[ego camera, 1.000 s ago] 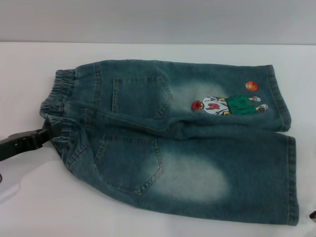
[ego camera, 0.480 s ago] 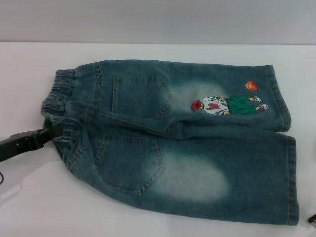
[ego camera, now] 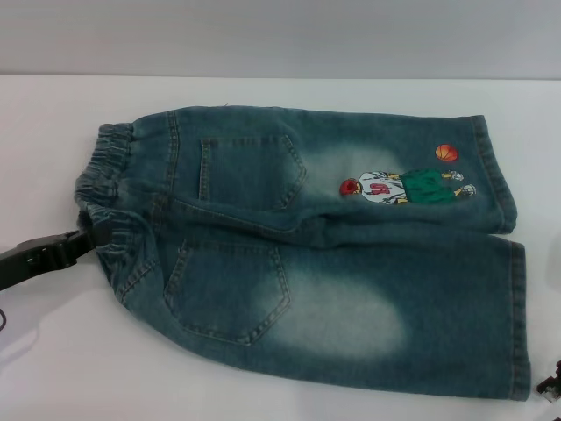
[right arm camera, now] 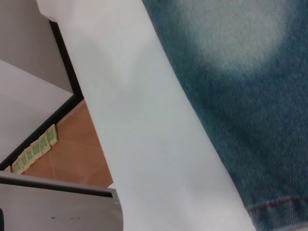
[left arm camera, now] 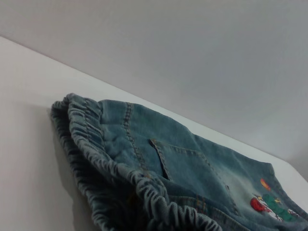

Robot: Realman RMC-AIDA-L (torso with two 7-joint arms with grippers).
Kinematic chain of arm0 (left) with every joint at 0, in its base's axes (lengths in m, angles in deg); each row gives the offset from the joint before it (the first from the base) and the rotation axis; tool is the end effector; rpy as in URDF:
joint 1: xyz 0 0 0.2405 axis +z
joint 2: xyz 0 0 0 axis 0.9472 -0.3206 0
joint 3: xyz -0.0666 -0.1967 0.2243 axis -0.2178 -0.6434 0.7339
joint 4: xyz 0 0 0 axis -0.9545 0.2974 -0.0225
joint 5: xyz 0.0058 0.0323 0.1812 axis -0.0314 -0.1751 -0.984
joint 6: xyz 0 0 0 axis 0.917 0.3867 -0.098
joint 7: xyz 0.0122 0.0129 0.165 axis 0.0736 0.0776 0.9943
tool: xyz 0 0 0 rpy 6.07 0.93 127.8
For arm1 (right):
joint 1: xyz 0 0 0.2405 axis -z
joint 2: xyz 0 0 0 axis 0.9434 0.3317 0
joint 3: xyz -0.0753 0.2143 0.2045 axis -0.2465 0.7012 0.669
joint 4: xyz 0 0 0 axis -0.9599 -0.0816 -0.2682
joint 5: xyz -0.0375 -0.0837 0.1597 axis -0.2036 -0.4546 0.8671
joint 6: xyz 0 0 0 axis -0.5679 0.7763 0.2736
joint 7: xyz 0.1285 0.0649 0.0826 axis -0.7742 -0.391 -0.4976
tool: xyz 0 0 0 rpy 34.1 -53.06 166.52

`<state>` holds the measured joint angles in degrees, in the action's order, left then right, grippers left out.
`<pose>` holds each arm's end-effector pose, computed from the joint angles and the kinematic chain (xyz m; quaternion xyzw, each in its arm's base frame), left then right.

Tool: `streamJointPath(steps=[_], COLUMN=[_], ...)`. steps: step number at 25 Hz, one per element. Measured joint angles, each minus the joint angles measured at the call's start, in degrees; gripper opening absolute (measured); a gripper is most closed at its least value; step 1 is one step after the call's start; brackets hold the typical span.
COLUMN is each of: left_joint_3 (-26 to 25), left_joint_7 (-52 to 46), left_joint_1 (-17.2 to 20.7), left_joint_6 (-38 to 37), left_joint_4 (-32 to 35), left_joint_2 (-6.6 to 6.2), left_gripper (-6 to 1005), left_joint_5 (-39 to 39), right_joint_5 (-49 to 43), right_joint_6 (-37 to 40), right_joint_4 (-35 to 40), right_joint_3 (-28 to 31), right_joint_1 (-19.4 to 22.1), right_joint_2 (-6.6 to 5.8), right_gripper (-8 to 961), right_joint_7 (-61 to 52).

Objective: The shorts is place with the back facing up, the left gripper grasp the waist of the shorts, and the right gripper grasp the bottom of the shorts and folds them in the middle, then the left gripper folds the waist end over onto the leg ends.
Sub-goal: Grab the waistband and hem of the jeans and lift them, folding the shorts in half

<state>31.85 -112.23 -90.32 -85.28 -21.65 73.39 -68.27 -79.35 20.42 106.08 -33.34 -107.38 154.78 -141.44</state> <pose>-0.3723 0.3031 -0.0148 -0.7839 -0.5045 -0.2840 0.2244 0.3424 0.2922 0.0096 0.9292 -0.3282 0.1289 0.1105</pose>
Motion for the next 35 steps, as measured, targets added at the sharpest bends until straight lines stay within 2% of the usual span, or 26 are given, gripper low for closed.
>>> streamJointPath(steps=[35], left_joint_3=[0.0], left_joint_7=[0.0], left_joint_1=[0.1], left_joint_6=[-1.5], left_joint_4=[0.0], left_joint_2=[-0.29], left_gripper=[44], left_joint_5=[0.1], right_joint_5=[-1.4], right_joint_6=[-1.4], right_joint_4=[0.4], right_joint_3=[0.3], right_joint_1=[-0.5], right_joint_2=[0.8], right_gripper=[721], right_joint_7=[-0.3])
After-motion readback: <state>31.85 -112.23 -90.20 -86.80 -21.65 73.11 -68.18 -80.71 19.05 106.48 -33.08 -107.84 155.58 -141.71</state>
